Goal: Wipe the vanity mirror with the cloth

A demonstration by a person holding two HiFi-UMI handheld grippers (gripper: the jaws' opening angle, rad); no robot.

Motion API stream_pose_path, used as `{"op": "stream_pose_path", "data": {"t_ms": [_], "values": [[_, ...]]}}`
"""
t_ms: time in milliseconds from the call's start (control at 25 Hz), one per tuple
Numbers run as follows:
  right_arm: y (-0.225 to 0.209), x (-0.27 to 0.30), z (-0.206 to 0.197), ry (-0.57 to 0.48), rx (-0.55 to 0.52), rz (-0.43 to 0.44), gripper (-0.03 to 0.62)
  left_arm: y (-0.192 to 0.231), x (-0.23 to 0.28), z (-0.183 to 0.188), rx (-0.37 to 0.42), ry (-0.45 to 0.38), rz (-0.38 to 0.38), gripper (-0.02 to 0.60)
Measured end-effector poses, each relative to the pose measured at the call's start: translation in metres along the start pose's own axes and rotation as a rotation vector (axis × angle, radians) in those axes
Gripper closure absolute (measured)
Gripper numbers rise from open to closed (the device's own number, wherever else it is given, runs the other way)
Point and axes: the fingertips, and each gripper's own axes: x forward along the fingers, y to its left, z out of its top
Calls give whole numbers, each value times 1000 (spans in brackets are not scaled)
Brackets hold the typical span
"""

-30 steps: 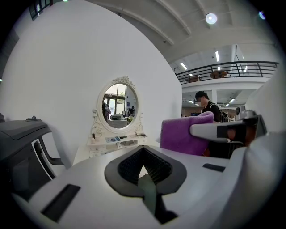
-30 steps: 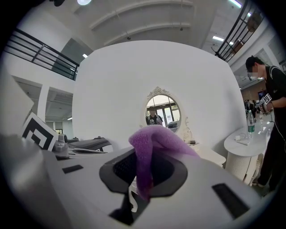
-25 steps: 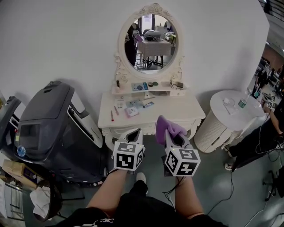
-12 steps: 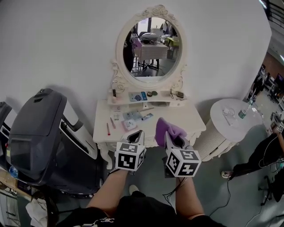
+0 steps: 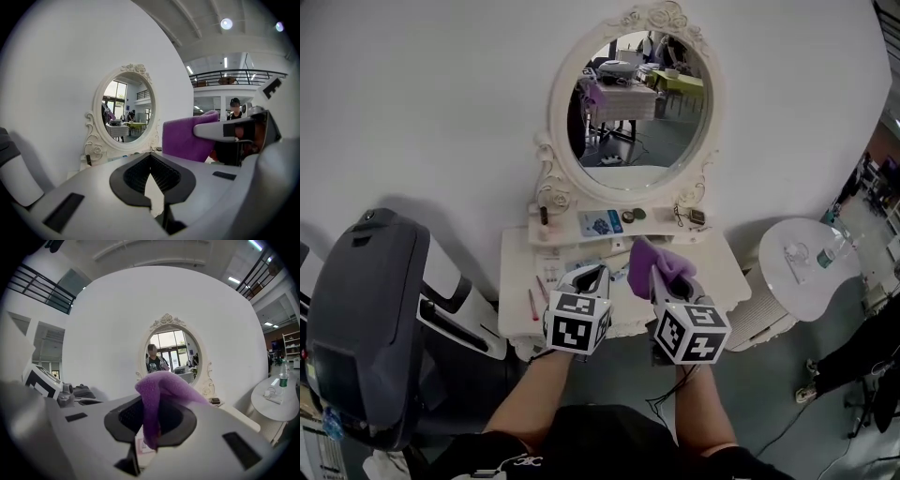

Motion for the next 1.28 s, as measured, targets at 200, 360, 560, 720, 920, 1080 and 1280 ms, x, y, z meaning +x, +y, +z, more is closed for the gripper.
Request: {"op": "stream_pose_path", "data": {"t_ms": [200,360,560,720,920,1080,1280], "values": [[-5,44,4,1,15,-14,545,38,31,12,1,7,-7,575],[-19,66,1,7,38,-33,545,53,54,15,2,18,-10,575],[-36,100,0,20,43,-27,545,68,83,15,-6,34,-2,575],[-53,128,13,10,11,20,545,78,107,23,-17,21,49,575],[-88,167,34,-9,5,82,545,89,143,41,-29,8,144,575],[-113,194,47,-10,11,128,545,88,170,55,-39,12,188,575],[-138,224,62,-14,14,190,545,87,200,71,-23,30,247,575]]}}
